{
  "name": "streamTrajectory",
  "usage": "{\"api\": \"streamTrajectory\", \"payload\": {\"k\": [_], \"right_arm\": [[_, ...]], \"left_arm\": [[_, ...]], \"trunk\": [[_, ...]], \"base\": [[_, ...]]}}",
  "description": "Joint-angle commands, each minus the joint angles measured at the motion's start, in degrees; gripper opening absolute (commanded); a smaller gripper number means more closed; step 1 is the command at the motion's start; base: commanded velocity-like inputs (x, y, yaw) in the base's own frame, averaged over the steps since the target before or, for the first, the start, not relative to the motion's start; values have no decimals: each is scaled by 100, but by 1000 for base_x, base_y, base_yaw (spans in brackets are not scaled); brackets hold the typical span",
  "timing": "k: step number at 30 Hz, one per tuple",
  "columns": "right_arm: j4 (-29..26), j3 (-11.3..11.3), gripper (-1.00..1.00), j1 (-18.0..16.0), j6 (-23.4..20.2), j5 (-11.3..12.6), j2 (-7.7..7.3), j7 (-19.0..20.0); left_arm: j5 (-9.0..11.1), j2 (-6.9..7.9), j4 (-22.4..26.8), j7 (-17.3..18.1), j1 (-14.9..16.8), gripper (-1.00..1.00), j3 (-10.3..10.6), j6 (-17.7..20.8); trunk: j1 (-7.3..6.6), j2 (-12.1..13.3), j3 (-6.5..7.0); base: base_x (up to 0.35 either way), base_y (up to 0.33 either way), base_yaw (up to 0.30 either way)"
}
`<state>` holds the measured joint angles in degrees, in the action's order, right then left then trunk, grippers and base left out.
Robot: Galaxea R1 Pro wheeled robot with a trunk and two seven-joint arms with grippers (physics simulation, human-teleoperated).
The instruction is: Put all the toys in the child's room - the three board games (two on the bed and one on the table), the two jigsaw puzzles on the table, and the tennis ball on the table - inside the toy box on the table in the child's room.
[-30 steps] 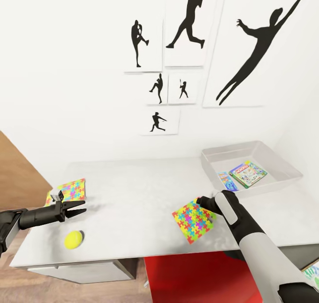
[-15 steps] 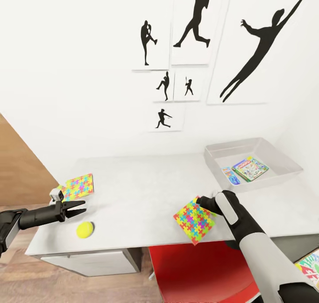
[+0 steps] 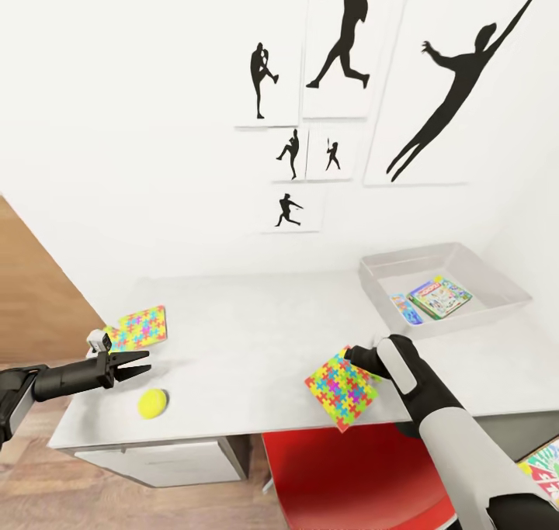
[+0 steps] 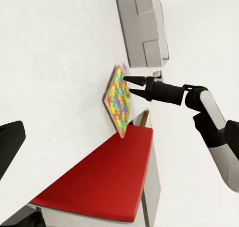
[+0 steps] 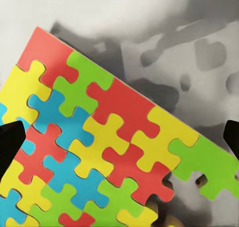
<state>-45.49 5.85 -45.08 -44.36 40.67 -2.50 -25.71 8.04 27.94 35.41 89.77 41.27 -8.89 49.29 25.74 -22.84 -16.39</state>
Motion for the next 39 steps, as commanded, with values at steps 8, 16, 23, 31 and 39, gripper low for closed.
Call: {"api": "streamTrajectory", "payload": {"k": [8, 16, 23, 31, 39], "right_arm": [[111, 31, 100, -1, -11, 108, 2, -56], [111, 31, 100, -1, -11, 103, 13, -56], [111, 31, 100, -1, -11, 99, 13, -56], [111, 31, 100, -1, -11, 99, 21, -56], [111, 31, 100, -1, -11, 99, 29, -56]], "left_arm": [[-4, 1, 1, 23, 6, 100, 2, 63], [-4, 1, 1, 23, 4, 100, 2, 63], [-4, 1, 1, 23, 4, 100, 2, 63], [-4, 1, 1, 23, 6, 100, 2, 63], [-4, 1, 1, 23, 4, 100, 2, 63]], "trunk": [[4, -8, 20], [4, -8, 22], [4, -8, 22], [4, -8, 22], [4, -8, 22]], "base": [[-76, 125, 0], [-141, 135, 0], [-134, 124, 0], [-51, 112, 0], [-2, 8, 0]]}}
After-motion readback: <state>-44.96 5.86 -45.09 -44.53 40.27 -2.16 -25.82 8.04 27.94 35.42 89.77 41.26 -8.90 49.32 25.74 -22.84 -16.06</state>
